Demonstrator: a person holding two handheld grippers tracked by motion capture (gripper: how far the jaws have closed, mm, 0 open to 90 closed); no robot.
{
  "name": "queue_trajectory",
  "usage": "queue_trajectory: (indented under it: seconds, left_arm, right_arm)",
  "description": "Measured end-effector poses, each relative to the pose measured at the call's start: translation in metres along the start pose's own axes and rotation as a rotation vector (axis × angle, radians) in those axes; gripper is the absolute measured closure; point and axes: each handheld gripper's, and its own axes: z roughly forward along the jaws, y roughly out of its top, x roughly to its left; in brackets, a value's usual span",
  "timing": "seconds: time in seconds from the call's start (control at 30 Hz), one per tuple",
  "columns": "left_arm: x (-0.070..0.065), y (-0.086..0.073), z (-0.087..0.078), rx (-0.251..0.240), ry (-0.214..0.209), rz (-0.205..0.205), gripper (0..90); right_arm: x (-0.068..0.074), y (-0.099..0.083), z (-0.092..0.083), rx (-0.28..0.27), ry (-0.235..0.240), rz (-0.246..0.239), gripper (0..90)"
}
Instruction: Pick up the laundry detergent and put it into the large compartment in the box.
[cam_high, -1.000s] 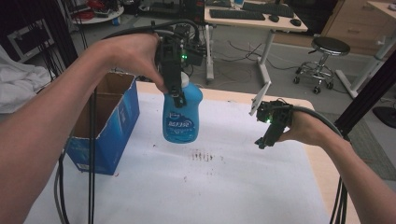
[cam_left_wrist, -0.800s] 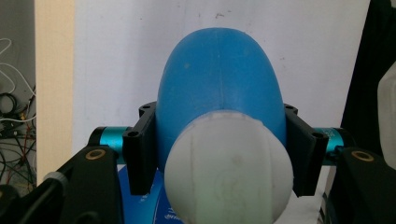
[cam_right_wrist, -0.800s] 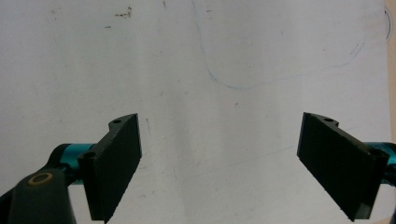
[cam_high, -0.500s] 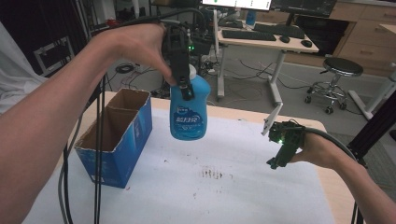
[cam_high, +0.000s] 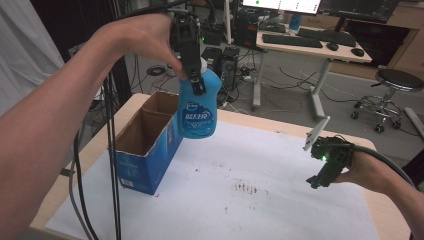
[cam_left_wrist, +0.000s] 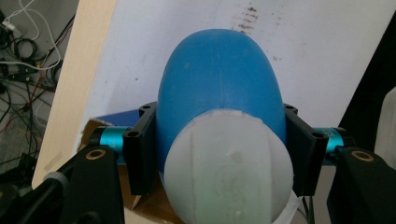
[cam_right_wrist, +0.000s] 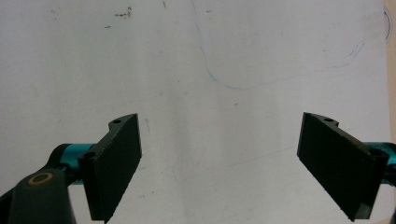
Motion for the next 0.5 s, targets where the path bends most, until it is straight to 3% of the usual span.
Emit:
queue_trajectory:
  seconds: [0.2, 0.5]
  left_arm:
    - [0.008, -0.027, -0.016, -0.008, 0.028, -0.084, 38.4]
    - [0.019, -0.064, -0.020, 0.052, 0.062, -0.180, 38.4]
  right_arm:
    - [-0.001, -0.002, 0.000, 0.001, -0.001, -0.009, 13.0]
    - [0.000, 0.000, 0.002, 0.006, 0.003, -0.018, 13.0]
